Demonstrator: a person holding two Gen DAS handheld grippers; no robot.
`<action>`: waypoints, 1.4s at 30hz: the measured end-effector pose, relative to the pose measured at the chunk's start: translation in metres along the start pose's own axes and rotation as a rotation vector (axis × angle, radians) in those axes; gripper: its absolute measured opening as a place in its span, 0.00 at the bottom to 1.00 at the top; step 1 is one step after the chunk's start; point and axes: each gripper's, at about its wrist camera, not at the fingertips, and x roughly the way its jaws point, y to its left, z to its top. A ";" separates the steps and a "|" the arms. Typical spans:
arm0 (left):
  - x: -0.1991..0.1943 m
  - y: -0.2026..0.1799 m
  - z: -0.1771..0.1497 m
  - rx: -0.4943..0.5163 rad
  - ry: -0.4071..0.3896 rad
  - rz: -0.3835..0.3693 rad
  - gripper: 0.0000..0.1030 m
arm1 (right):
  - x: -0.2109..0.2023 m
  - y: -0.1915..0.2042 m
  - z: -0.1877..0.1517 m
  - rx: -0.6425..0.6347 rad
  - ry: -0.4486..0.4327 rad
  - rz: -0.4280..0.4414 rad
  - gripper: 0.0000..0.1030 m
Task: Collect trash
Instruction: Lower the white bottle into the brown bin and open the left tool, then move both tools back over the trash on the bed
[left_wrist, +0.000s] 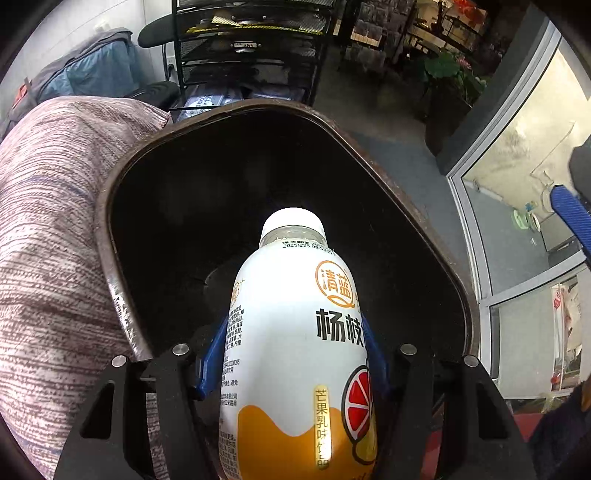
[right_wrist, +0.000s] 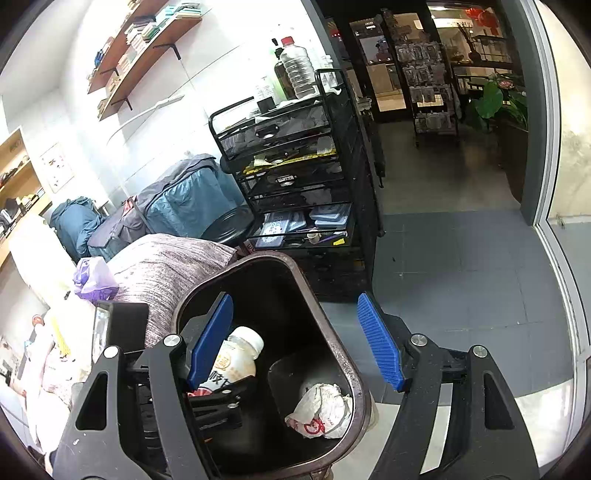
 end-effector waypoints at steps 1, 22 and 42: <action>0.002 0.000 0.001 0.002 0.004 0.006 0.59 | 0.000 0.000 0.000 0.001 0.000 0.000 0.68; -0.056 -0.001 -0.011 0.054 -0.157 0.095 0.80 | -0.014 0.011 0.004 -0.018 -0.058 0.013 0.79; -0.187 0.054 -0.095 -0.111 -0.548 0.266 0.93 | -0.023 0.091 -0.020 -0.211 -0.101 0.192 0.80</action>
